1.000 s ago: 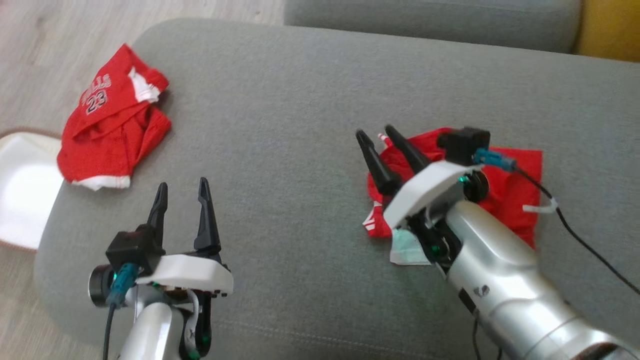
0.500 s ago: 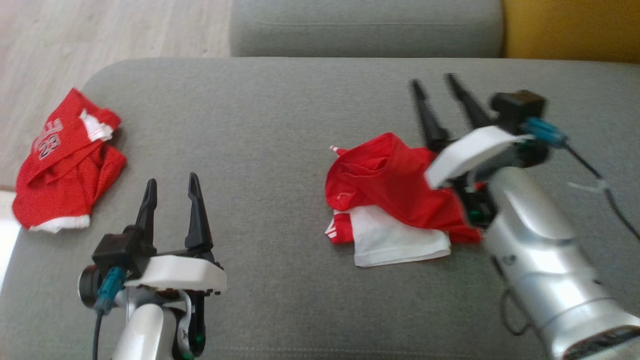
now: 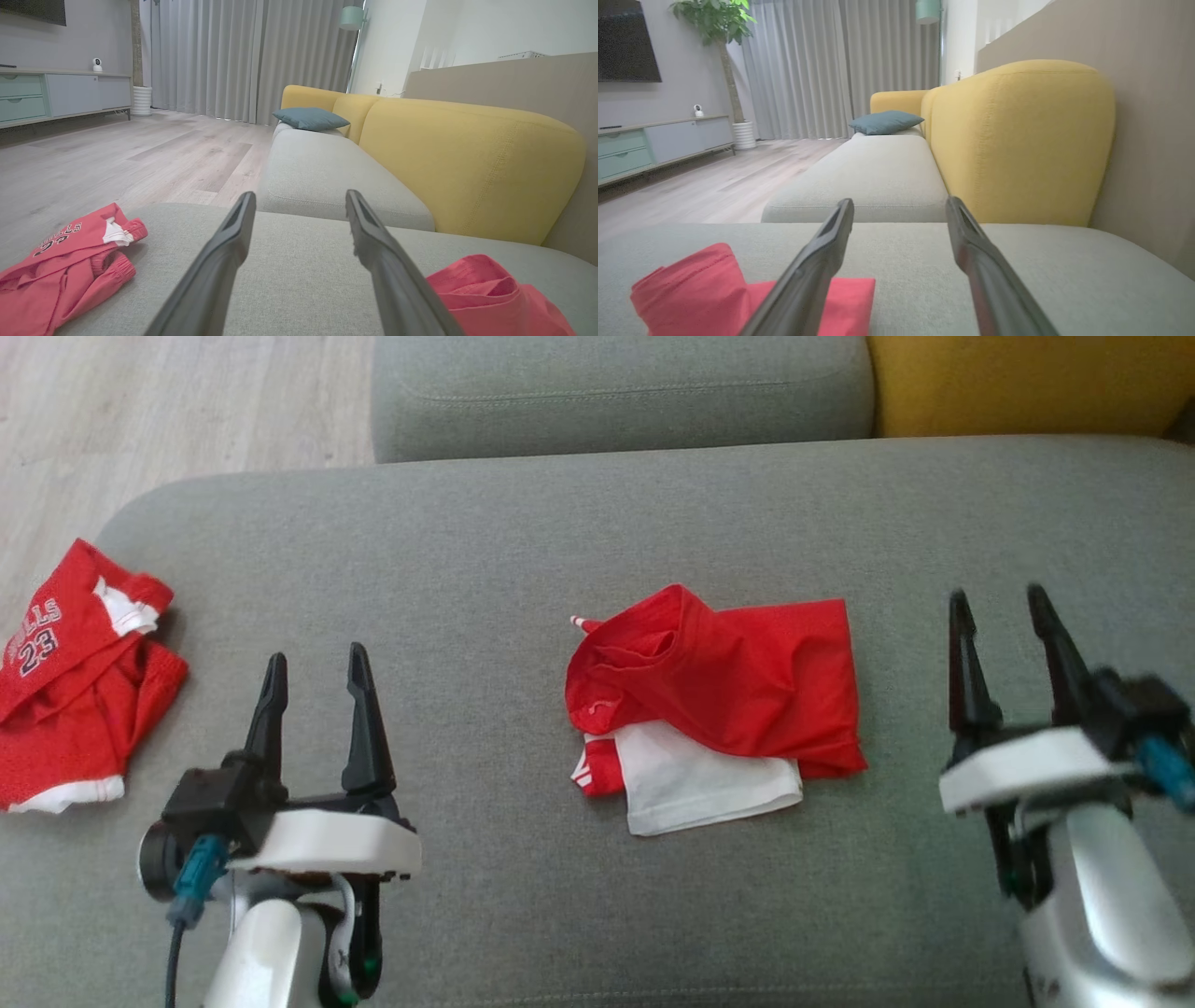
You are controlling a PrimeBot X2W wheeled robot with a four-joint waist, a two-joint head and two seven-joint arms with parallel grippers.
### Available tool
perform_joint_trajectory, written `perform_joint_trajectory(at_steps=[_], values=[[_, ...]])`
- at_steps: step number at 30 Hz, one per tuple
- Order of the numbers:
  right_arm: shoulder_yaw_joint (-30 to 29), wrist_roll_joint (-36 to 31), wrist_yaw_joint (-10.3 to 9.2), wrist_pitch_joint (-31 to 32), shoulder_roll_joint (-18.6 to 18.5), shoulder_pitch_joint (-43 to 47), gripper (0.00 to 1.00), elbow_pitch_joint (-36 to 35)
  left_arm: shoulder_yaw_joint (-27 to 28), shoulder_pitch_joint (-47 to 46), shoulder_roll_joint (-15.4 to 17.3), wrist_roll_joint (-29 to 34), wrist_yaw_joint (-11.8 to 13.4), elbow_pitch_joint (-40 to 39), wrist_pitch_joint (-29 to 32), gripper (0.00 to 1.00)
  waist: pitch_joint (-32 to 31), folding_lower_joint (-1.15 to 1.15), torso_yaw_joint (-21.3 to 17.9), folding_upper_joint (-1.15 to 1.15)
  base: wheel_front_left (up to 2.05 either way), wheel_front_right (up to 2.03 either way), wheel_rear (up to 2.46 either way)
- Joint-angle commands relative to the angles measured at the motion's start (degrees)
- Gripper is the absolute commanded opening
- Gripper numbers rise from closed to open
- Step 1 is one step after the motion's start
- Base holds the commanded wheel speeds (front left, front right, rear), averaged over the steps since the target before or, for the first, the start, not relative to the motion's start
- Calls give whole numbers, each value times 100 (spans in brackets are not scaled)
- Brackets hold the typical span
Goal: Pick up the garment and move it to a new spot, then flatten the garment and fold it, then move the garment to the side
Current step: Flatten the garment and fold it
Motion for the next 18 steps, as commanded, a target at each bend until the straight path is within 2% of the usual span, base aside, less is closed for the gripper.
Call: perform_joint_trajectory(at_steps=[1, 13, 14, 15, 18], values=[[-8, -114, 11, -59, 132, 62, 100, -415, 152, -108, 46, 54, -21, -209, -29, 100, -1, 0, -28, 0, 0, 0, 0], [-314, -415, 11, 313, 369, 621, 100, -1316, 105, -49, 46, 83, -103, -219, -29, 100, 104, 0, 52, 0, 0, 0, 0], [-275, -410, 11, 353, 375, 614, 37, -1332, 83, -64, 46, 76, -106, -214, -29, 100, 133, 0, 83, 0, 0, 0, 0], [-184, -427, 11, 388, 377, 607, 0, -1344, 64, -78, 46, 68, -108, -208, -29, 100, 169, 0, 120, 0, 0, 0, 0], [85, -449, 11, 468, 382, 534, 0, -1325, 17, -134, 46, 48, -108, -199, -29, 100, 307, 0, 253, 0, 0, 0, 0]])
